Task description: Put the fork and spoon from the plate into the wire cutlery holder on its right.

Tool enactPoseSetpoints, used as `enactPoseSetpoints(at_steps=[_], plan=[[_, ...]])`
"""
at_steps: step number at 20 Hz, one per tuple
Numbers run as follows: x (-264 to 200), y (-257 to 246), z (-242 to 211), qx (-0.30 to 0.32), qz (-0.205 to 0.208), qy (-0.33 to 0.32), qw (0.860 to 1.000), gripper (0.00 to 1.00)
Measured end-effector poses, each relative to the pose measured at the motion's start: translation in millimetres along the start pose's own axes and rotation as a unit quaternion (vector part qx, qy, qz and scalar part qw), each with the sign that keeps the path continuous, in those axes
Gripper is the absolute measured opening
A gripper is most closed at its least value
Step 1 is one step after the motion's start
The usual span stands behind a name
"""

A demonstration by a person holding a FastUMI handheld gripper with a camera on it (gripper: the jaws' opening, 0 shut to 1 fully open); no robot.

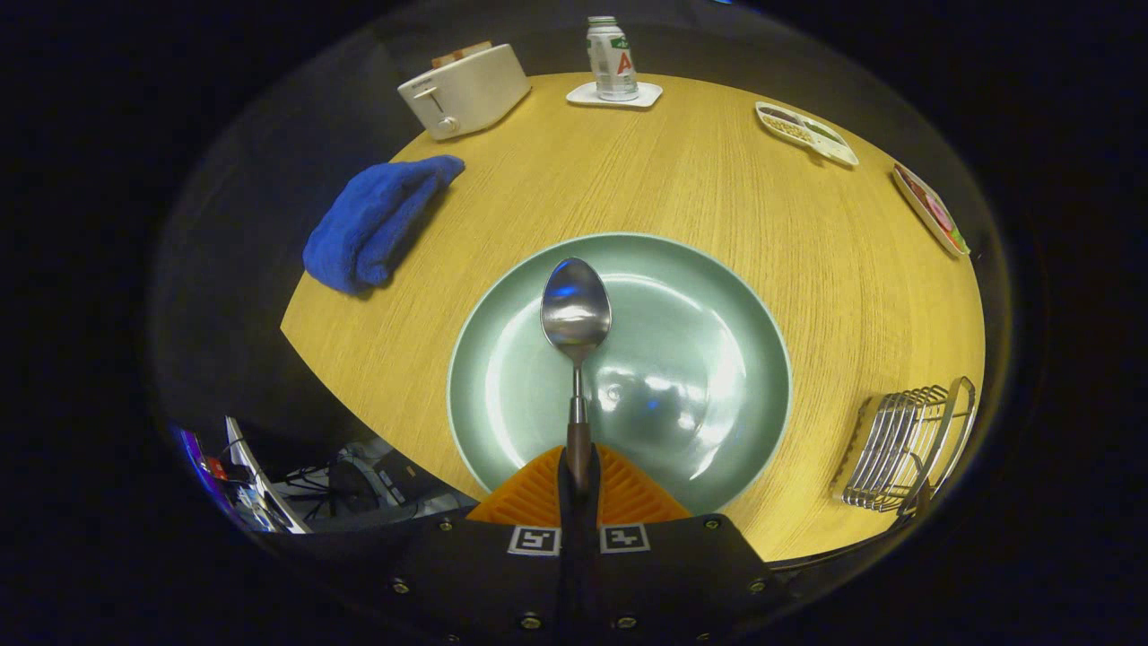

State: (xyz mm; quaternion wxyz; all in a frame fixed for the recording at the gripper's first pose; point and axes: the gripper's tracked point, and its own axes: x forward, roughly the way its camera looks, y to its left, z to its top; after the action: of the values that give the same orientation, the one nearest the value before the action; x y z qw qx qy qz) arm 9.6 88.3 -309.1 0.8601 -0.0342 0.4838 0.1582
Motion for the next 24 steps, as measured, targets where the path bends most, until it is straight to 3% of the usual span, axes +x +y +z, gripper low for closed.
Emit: enactPoseSetpoints(at_steps=[6, 13, 24], plan=[[-37.5, -27.9, 13.6, 0.077, -0.009, -0.03, 0.997, 0.02], [-87.3, -83.1, 18.5, 0.17, -0.043, -0.074, 0.982, 0.02], [-141.6, -149.8, -34.9, 0.29, -0.098, -0.058, 0.95, 0.02]])
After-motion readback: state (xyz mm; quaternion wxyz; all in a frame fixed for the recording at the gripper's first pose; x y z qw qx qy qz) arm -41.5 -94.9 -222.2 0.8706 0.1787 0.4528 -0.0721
